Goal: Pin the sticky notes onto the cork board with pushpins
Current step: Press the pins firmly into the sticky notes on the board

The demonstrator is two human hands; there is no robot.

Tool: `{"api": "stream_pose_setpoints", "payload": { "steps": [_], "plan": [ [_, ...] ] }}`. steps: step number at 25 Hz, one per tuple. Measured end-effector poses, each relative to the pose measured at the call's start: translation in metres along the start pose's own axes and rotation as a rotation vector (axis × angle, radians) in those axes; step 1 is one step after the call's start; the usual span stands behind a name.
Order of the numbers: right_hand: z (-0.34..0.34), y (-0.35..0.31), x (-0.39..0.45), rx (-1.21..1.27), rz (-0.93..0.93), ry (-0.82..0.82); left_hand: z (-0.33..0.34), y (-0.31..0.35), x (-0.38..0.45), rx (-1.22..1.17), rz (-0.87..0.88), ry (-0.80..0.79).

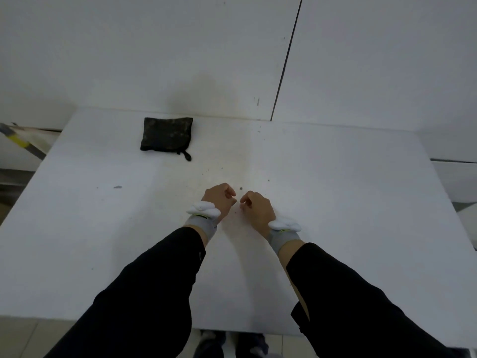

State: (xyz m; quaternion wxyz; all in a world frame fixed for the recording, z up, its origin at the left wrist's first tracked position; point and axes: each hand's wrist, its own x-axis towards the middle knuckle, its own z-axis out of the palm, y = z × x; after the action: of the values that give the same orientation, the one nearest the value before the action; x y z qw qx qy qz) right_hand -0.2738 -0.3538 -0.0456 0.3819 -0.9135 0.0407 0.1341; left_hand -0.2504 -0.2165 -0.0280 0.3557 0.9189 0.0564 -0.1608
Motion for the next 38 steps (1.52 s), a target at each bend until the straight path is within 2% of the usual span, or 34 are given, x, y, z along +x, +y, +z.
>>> {"api": "stream_pose_setpoints", "payload": {
  "steps": [5,11,16,20,23,29,32,38],
  "plan": [
    [0.008,-0.002,-0.01,-0.136,-0.127,-0.089,0.01,-0.017,-0.009,0.003,-0.03,-0.009],
    [0.013,-0.003,-0.009,-0.226,-0.122,-0.048,0.014,-0.022,-0.012,-0.004,-0.043,-0.02],
    [0.01,-0.01,-0.006,-0.162,-0.069,-0.044,0.011,-0.013,-0.01,-0.011,-0.052,-0.013],
    [0.0,-0.023,-0.004,-0.038,-0.072,-0.023,-0.002,0.002,-0.007,-0.252,-0.11,0.014],
    [-0.014,-0.043,0.0,0.096,-0.071,0.037,-0.022,0.015,-0.001,-0.281,-0.066,0.023],
    [-0.051,-0.086,0.021,0.182,-0.128,0.127,-0.066,0.047,0.018,-0.386,0.006,0.091],
    [-0.073,-0.11,0.036,0.159,-0.177,0.196,-0.09,0.067,0.029,-0.469,0.029,0.115],
    [-0.131,-0.168,0.071,0.12,-0.31,0.369,-0.155,0.128,0.052,-0.55,0.246,0.21]
  ]
}}
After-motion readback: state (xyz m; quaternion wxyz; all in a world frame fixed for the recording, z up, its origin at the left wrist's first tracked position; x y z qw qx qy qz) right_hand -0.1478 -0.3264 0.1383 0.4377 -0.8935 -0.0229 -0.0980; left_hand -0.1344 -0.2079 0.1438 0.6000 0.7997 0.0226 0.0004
